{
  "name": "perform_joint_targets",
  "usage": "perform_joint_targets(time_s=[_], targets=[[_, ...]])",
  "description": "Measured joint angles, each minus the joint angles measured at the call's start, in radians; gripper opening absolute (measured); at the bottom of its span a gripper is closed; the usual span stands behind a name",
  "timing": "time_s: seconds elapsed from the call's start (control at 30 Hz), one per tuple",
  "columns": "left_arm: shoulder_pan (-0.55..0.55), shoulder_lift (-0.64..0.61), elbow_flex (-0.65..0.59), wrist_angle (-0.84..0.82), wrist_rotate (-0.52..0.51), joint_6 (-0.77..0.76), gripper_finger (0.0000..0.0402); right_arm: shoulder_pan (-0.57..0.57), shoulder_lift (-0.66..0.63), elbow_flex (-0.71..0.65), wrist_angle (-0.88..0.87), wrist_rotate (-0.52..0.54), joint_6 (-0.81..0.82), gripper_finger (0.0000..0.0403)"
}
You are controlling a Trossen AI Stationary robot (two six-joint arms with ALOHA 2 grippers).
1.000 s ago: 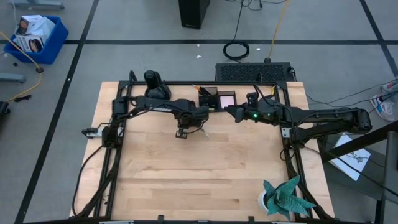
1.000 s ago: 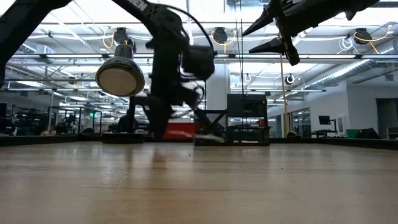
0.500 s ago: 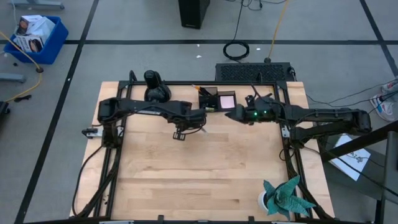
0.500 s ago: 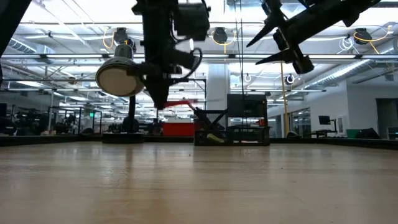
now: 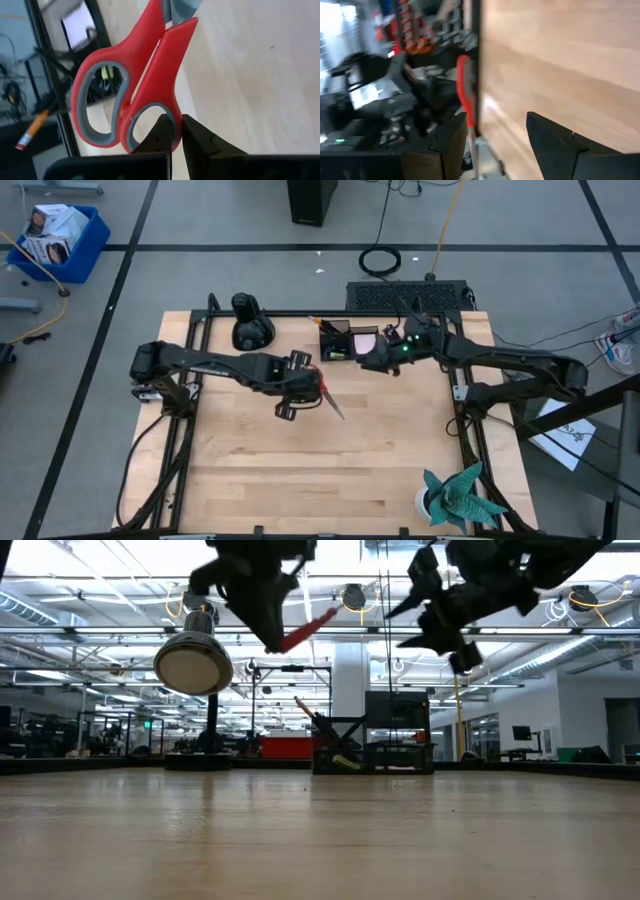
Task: Pick and place office supplies into organizer
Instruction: Put the red scissors into the black desk organizer
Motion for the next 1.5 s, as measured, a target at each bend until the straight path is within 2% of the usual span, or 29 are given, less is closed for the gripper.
perform_joint_targets(time_s=[0.1, 0.3, 0.43, 0.6, 0.73, 0.93, 1.07, 1.17, 1.33, 1.5], targets=[[-0.025, -0.016, 0.000, 0.008, -0.014, 0.001, 0.0027, -0.010, 0.066, 0.000, 0.153, -0.065, 0.030, 0.0196], [-0.054, -0.025, 0.000, 0.012, -0.018, -0.038, 0.0015, 0.008, 0.215, 0.001, 0.484, -0.084, 0.158, 0.0196], [-0.070, -0.024, 0.000, 0.019, -0.029, -0.063, 0.0011, 0.034, 0.301, 0.001, 0.546, -0.091, 0.203, 0.0196], [-0.073, -0.024, 0.000, 0.020, -0.029, -0.067, 0.0027, 0.079, 0.369, 0.000, 0.630, -0.116, 0.198, 0.0196], [-0.074, -0.024, 0.000, 0.021, -0.011, -0.067, 0.0021, 0.119, 0.408, 0.001, 0.723, -0.074, 0.204, 0.0196], [-0.074, -0.024, 0.000, 0.023, -0.009, -0.066, 0.0013, 0.142, 0.420, 0.050, 0.699, -0.017, 0.148, 0.0196], [-0.073, -0.024, 0.000, 0.027, -0.001, -0.065, 0.0028, 0.148, 0.421, 0.093, 0.584, -0.010, 0.091, 0.0196], [-0.073, -0.024, 0.000, 0.030, 0.000, -0.065, 0.0023, 0.150, 0.420, 0.121, 0.497, -0.011, 0.030, 0.0196], [-0.073, -0.024, 0.000, 0.039, 0.001, -0.062, 0.0010, 0.150, 0.420, 0.132, 0.491, -0.010, 0.014, 0.0196], [-0.073, -0.024, 0.000, 0.061, 0.001, -0.060, 0.0030, 0.159, 0.420, 0.138, 0.491, -0.010, 0.008, 0.0196]])
